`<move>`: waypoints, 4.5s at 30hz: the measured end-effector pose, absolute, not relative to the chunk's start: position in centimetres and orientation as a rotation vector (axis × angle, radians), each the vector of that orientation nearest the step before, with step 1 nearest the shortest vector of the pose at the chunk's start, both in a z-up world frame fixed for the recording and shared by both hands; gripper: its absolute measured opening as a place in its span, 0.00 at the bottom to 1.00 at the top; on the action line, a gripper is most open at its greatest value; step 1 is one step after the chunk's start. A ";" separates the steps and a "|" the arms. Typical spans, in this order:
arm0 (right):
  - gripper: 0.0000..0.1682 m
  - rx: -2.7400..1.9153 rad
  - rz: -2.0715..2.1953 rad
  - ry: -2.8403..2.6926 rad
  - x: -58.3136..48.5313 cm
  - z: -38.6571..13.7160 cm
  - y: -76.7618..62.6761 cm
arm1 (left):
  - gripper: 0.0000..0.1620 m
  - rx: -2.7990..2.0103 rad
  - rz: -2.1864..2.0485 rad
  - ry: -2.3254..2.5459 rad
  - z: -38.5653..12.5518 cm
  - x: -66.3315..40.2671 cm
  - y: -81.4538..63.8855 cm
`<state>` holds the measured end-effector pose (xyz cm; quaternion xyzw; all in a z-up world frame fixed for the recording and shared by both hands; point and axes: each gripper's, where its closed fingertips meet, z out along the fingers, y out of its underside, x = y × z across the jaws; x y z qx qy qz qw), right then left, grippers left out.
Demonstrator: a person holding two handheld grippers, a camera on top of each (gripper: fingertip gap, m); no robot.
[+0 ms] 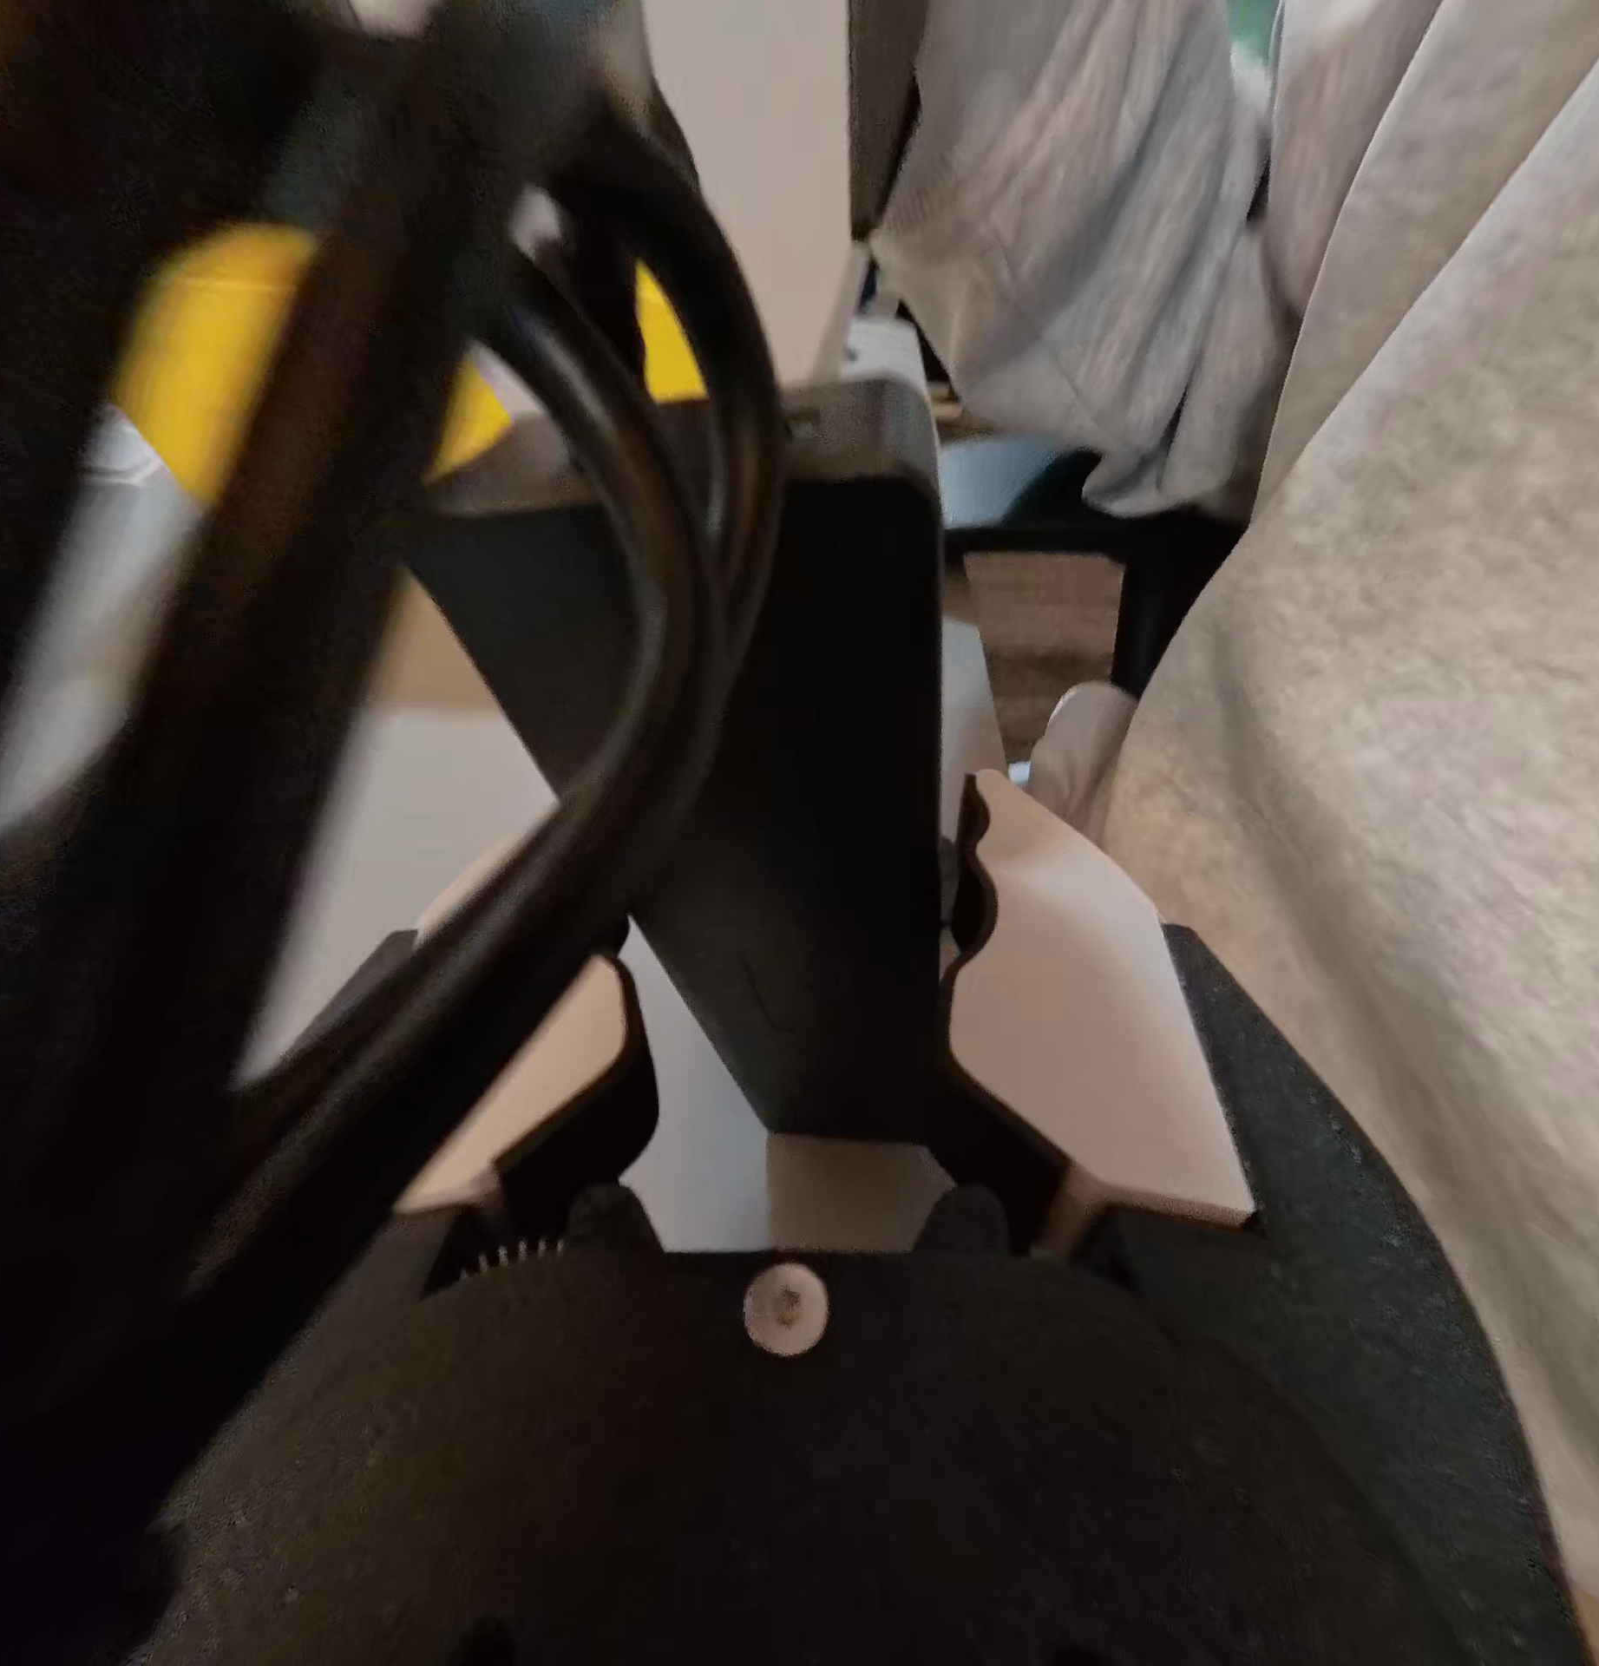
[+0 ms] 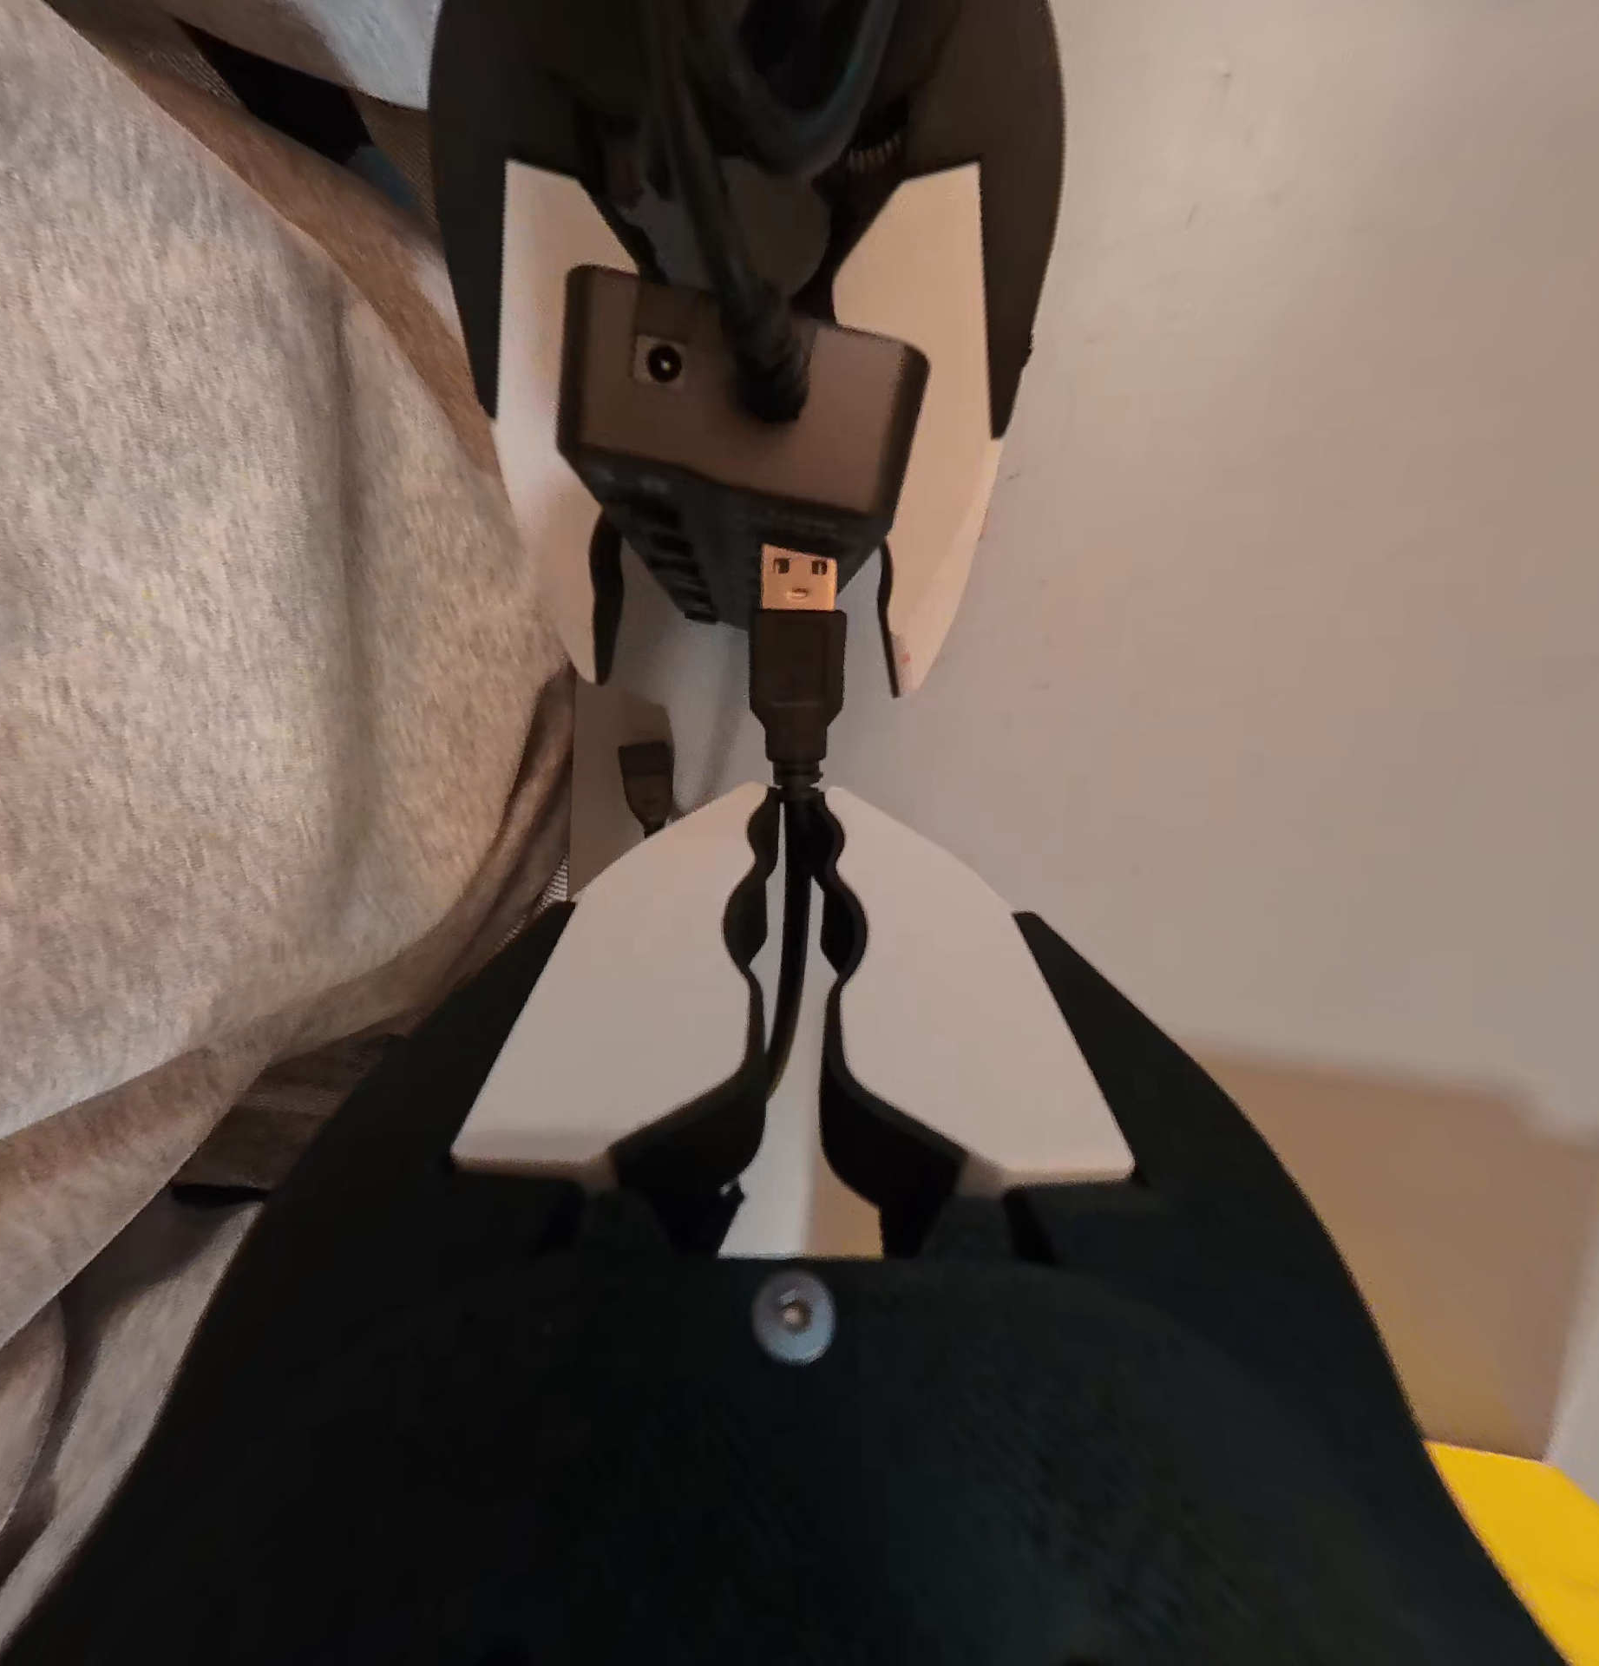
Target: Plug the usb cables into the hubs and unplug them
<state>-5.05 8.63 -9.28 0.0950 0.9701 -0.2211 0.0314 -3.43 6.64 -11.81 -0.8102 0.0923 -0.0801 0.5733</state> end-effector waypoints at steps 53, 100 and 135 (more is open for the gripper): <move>0.04 0.323 -1.044 2.962 -6.8 -8.6 7.0 | 0.36 -1.614 -0.190 0.011 -6.2 -5.8 6.1; 0.05 0.295 -1.771 2.566 -8.9 -5.8 5.0 | 0.36 -1.465 -0.304 -0.076 -5.9 -7.9 4.5; 0.05 0.390 -1.827 2.519 -9.9 -5.9 5.2 | 0.38 -1.518 -0.288 -0.097 -7.7 -8.5 4.5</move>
